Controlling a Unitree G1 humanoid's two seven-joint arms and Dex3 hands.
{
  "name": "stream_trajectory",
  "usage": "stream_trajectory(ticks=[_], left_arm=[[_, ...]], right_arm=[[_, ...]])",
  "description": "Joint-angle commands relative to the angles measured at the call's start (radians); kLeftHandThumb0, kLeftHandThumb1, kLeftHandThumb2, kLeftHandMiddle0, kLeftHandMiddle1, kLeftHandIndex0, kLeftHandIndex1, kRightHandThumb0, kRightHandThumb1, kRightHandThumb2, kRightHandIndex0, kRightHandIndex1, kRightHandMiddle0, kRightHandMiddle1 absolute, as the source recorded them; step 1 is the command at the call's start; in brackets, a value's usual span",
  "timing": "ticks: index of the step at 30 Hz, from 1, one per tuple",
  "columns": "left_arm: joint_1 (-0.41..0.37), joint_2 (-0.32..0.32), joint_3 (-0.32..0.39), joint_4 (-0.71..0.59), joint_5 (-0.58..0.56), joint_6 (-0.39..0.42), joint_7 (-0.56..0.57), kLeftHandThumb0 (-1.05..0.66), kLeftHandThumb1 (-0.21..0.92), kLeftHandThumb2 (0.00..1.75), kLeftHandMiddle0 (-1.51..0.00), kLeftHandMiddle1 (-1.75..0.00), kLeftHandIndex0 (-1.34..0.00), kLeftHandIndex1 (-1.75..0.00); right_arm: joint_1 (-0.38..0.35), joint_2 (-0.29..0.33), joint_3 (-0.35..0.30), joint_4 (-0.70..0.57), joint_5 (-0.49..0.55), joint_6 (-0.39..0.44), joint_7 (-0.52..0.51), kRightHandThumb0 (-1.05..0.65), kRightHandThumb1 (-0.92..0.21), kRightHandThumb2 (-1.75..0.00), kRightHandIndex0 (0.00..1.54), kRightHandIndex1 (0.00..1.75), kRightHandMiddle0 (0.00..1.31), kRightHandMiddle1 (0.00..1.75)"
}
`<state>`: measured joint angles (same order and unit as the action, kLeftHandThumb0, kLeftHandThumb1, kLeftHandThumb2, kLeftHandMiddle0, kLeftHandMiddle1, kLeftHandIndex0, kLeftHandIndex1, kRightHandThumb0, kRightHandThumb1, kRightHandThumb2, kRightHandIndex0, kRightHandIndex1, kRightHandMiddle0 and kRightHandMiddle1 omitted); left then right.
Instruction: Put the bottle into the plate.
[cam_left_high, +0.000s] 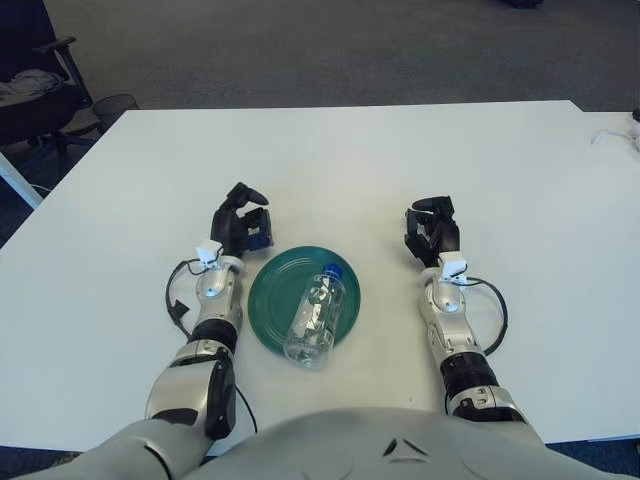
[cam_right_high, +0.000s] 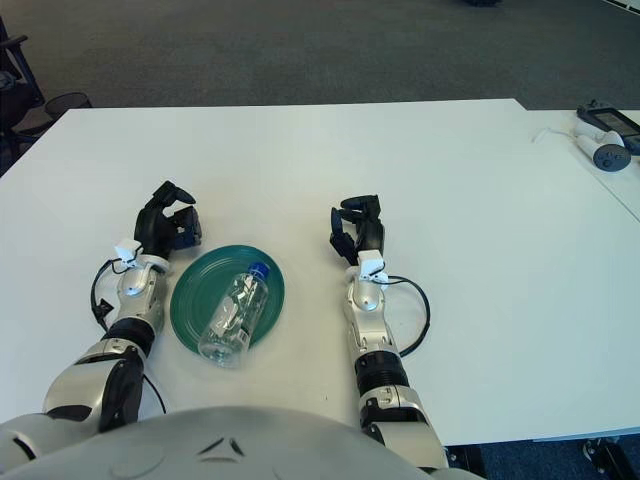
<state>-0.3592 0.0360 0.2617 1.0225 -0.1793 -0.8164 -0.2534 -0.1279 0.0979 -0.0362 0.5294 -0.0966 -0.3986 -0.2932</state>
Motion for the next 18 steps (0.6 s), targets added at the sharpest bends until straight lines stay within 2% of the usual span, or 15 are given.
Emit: stream_trajectory(ticks=[1,18], left_arm=[[0.108,-0.100,0.011,0.095,-0.030,-0.019,-0.007,-0.53,0.19,1.47,-1.28,-1.75,-0.72,-1.75],[0.101,-0.134,0.040,0.113,-0.051,0.009,-0.068,-0.54,0.16,1.51,-1.29,-1.75,-0.74,-1.75]], right_arm=[[0.108,-0.004,-0.011,0.064,0.002,0.088,-0.003,-0.35,-0.92,-0.51,0.19,1.21,0.19,1.75],[0.107,-0.011,-0.006,0.051,0.001,0.109,0.008,-0.35,-0.92,-0.51,0.22,1.24,0.19,1.75]])
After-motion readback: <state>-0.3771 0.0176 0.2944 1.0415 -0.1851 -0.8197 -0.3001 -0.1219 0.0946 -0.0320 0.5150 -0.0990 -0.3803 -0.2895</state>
